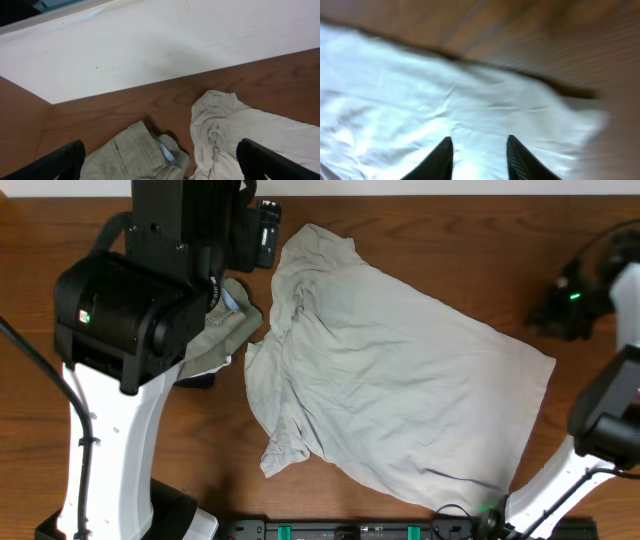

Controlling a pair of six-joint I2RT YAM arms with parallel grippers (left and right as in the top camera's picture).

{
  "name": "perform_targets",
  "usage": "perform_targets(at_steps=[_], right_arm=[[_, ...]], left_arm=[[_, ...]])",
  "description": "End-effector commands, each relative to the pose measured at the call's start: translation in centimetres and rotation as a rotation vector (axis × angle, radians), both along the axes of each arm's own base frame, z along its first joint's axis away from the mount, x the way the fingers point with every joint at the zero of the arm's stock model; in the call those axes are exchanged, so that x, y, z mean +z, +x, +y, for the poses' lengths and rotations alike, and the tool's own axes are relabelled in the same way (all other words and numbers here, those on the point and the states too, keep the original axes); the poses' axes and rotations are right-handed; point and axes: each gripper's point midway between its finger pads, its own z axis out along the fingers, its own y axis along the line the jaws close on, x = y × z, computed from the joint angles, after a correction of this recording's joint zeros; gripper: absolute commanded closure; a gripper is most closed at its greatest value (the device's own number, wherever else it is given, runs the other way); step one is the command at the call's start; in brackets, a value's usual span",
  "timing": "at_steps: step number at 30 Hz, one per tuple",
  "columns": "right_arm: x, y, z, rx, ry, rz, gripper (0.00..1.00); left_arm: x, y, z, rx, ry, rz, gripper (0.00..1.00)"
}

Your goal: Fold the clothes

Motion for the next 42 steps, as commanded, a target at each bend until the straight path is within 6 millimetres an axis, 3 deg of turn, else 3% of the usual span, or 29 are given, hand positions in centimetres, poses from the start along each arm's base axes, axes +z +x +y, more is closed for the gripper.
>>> perform_targets(at_steps=[1, 6, 12, 16, 25, 28, 31, 34, 39, 42], right_arm=[[-2.9, -1.8, 1.3, 0.012, -0.042, 0.085, 0.76], [-7.6, -4.0, 0.8, -0.098, -0.143, 0.157, 0.83], [-10.7, -4.1, -1.4, -0.242, -0.27, 0.122, 0.94], [-11.3, -2.6, -5.5, -0.356, -0.443, 0.046, 0.95], [-12.0, 2.5, -13.4, -0.515, -0.454, -0.073, 0.96], [-10.4, 3.5, -16.1, -0.511, -0.464, -0.076, 0.96], [-7.0, 4.6, -18.7, -0.519, -0.477, -0.116, 0.95], [-3.1, 5.5, -20.2, -0.514, -0.428, -0.167, 0.85], [3.2, 6.8, -18.0, -0.481, -0.157, -0.281, 0.69], [6.5, 7.1, -15.6, -0.402, -0.034, -0.361, 0.67]], left_arm=[[0.4, -0.2, 0.4, 0.015, -0.008, -0.008, 0.02], [0.3, -0.2, 0.4, 0.015, -0.006, -0.005, 0.02], [0.3, -0.2, 0.4, 0.016, -0.007, -0.005, 0.02], [0.3, -0.2, 0.4, 0.016, -0.007, -0.005, 0.02], [0.3, -0.2, 0.4, 0.02, -0.015, -0.008, 0.02], [0.3, -0.2, 0.4, 0.019, -0.014, -0.006, 0.02], [0.1, -0.3, 0.5, 0.024, -0.018, 0.001, 0.02], [-0.1, -0.4, 0.5, 0.027, -0.019, 0.011, 0.02], [-1.6, -0.9, 0.6, 0.043, -0.03, 0.073, 0.02], [-3.6, -0.8, -0.6, -0.006, -0.031, 0.159, 0.02]])
